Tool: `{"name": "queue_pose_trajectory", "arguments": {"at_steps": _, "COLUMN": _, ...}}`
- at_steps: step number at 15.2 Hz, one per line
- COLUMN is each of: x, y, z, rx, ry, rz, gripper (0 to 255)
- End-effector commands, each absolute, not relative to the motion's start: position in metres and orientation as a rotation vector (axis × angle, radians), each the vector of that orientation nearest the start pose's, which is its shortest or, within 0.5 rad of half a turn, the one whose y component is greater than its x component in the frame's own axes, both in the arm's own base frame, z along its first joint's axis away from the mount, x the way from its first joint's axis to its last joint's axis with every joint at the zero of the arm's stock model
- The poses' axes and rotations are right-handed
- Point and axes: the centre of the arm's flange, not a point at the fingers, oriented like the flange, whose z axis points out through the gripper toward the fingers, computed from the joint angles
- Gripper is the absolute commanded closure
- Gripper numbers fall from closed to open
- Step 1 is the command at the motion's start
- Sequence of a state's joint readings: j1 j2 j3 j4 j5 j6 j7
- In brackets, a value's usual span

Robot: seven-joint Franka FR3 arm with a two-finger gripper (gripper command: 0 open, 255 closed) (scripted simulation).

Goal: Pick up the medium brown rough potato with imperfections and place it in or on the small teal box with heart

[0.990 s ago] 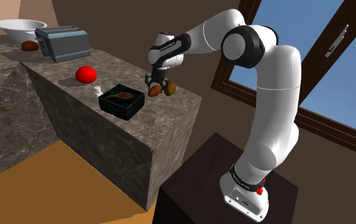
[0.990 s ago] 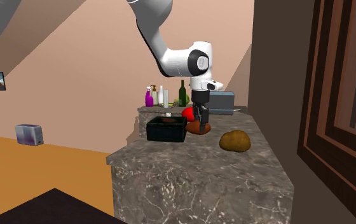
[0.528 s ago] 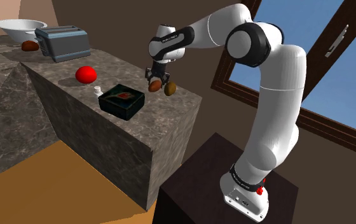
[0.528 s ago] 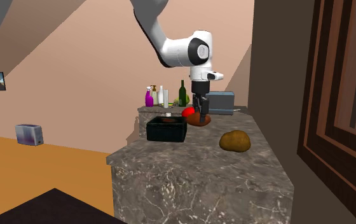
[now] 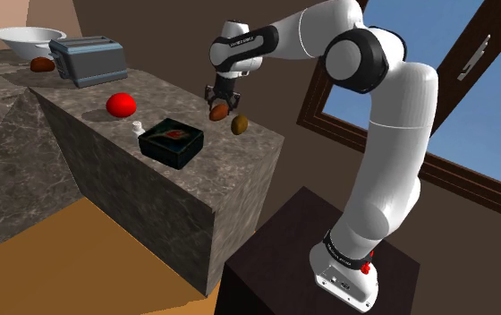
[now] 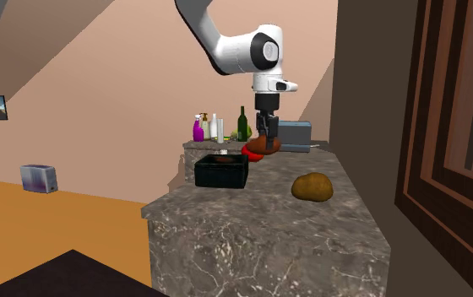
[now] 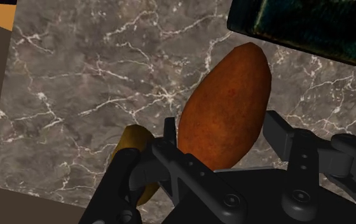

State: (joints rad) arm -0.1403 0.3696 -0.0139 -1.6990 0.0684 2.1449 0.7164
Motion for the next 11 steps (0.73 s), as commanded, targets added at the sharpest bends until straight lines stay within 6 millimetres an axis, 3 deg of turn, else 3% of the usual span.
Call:
{"name": "queue_pose_trajectory", "arguments": {"at_steps": 1, "x": 0.656, "y": -0.098, "z": 0.399, "rx": -2.759, "ry": 1.340, "rz": -0.089, "gripper": 255}}
{"name": "queue_pose_trajectory", "arguments": {"at_steps": 7, "x": 0.656, "y": -0.098, "z": 0.427, "rx": -2.759, "ry": 1.340, "rz": -0.089, "gripper": 255}}
{"name": "queue_pose_trajectory", "arguments": {"at_steps": 11, "x": 0.673, "y": -0.048, "z": 0.429, "rx": -2.759, "ry": 1.340, "rz": -0.089, "gripper": 255}}
